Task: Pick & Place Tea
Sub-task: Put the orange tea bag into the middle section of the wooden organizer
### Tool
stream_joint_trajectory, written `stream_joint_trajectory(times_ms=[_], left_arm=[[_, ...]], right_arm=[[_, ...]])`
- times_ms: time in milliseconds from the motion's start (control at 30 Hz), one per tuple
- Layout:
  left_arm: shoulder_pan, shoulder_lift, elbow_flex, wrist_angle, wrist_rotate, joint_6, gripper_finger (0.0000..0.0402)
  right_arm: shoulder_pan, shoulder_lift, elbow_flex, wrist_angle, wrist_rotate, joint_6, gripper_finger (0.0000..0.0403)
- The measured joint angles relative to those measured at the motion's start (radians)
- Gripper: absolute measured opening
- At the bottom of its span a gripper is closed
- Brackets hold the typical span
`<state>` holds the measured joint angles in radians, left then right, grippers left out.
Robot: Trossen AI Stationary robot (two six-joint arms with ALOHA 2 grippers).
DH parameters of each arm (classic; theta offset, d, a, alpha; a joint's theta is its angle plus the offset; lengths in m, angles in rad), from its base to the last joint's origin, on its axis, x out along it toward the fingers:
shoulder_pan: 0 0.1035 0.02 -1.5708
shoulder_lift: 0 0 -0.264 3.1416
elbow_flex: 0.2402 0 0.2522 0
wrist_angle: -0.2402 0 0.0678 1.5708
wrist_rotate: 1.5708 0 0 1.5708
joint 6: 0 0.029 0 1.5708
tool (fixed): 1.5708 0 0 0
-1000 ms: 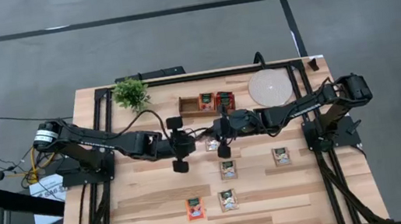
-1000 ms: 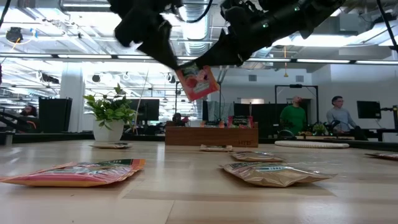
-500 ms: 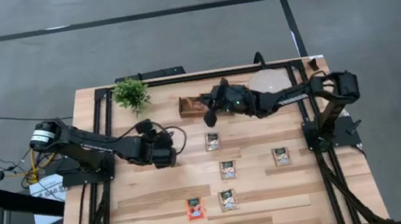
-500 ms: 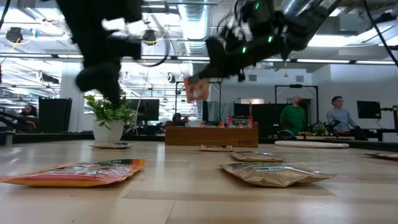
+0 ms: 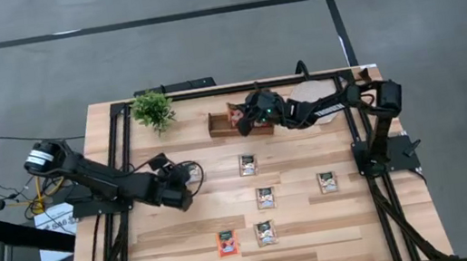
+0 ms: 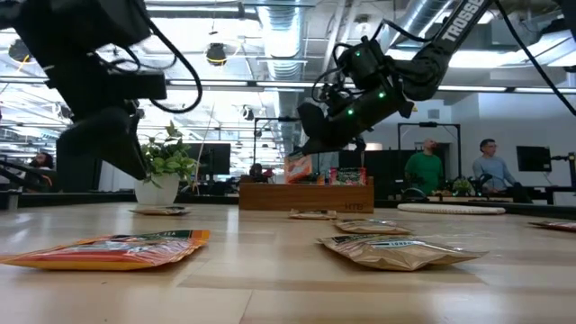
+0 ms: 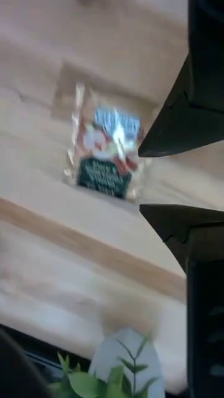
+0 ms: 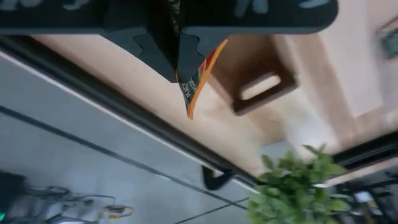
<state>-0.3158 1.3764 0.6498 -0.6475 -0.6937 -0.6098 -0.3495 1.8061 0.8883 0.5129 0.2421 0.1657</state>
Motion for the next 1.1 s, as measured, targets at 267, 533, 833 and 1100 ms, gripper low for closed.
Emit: stream_joint_trajectory(times_ms=[267,533,833,1100], left_arm=[[-0.053,-0.014,0.000,0.043,0.000,-0.005,0.0126],[-0.062,-0.014,0.000,0.051,0.000,-0.007,0.0126],[-0.065,-0.014,0.000,0.051,0.000,-0.007,0.0126],[-0.065,-0.014,0.000,0.052,0.000,-0.007,0.0126]], right_arm=[[0.003,0.000,0.000,-0.046,0.049,-0.016,0.0000],[0.007,-0.001,0.000,-0.063,0.098,-0.044,0.0000],[0.007,-0.002,0.000,-0.085,0.102,-0.071,0.0000],[0.007,-0.002,0.000,-0.116,0.106,-0.087,0.0000]])
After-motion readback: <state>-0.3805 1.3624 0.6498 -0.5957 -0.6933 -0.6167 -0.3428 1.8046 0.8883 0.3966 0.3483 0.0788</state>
